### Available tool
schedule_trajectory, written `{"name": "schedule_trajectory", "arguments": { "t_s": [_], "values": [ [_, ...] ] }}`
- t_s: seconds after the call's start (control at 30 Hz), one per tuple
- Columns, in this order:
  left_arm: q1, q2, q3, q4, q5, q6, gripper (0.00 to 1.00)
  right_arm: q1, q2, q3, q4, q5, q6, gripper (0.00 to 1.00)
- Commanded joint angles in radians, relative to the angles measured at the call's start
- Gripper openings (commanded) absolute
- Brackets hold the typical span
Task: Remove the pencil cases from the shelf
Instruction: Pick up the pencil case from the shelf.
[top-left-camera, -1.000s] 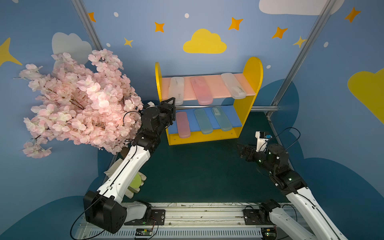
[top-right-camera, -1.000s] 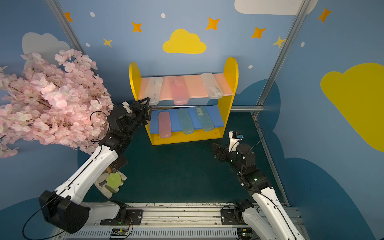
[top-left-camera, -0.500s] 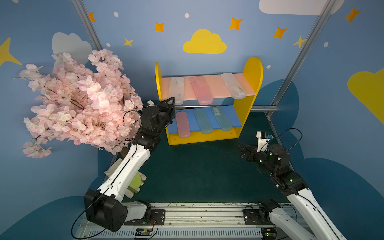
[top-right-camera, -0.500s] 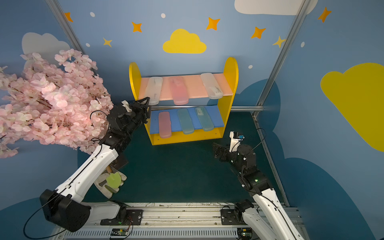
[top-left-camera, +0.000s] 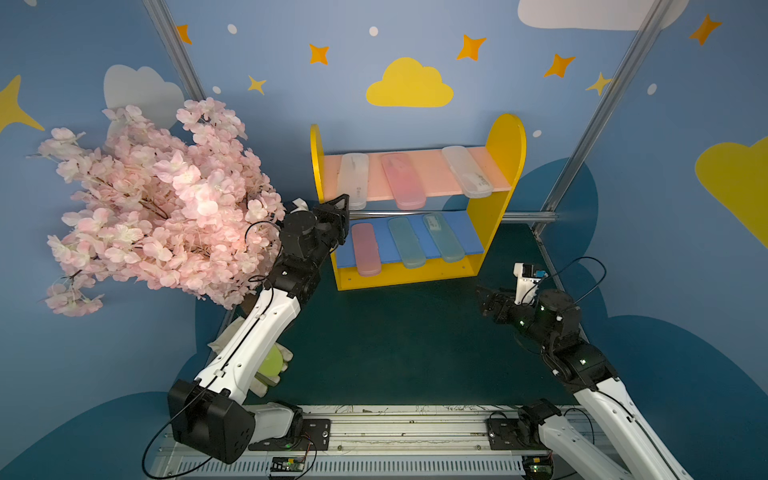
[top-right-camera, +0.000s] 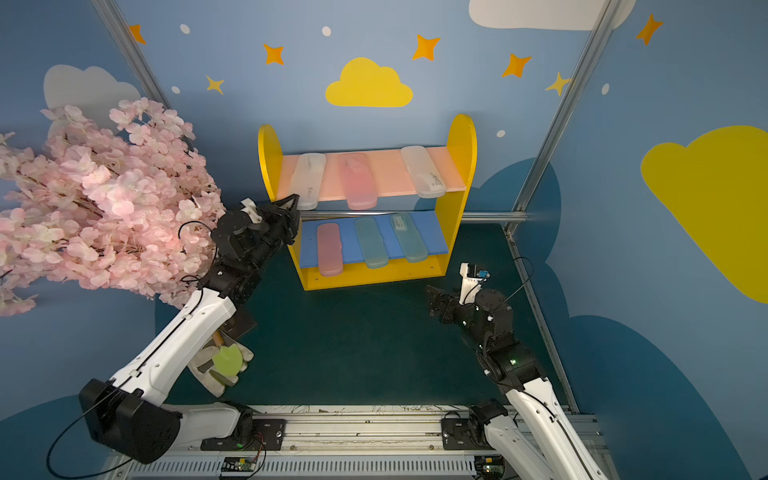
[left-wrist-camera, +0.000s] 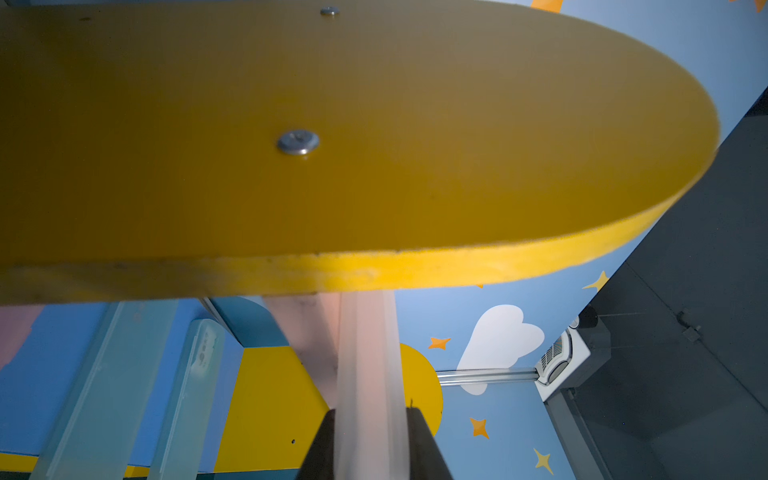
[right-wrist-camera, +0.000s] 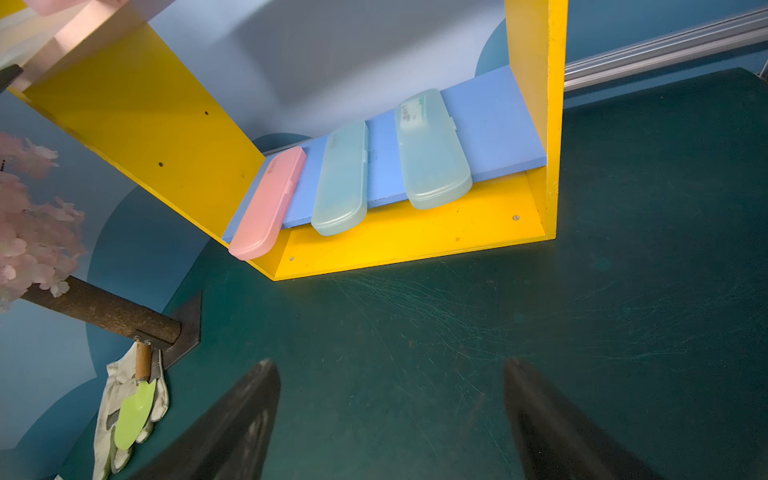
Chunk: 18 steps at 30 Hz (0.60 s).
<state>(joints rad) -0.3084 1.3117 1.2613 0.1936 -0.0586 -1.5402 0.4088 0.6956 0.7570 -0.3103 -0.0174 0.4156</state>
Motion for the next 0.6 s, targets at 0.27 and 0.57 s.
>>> {"name": "schedule_trajectory", "arguments": {
  "t_s": [0.27,0.57],
  "values": [
    [0.000,-0.040,-0.025,0.081,0.073,0.053,0.03,0.005,-0.019,-0.001,0.012,0.017,0.003,0.87],
    [-0.031,-0.120,-0.048,0.103,0.078,0.113,0.03,0.005,-0.024,0.007,0.010,0.011,0.003,0.87]
  ]
}}
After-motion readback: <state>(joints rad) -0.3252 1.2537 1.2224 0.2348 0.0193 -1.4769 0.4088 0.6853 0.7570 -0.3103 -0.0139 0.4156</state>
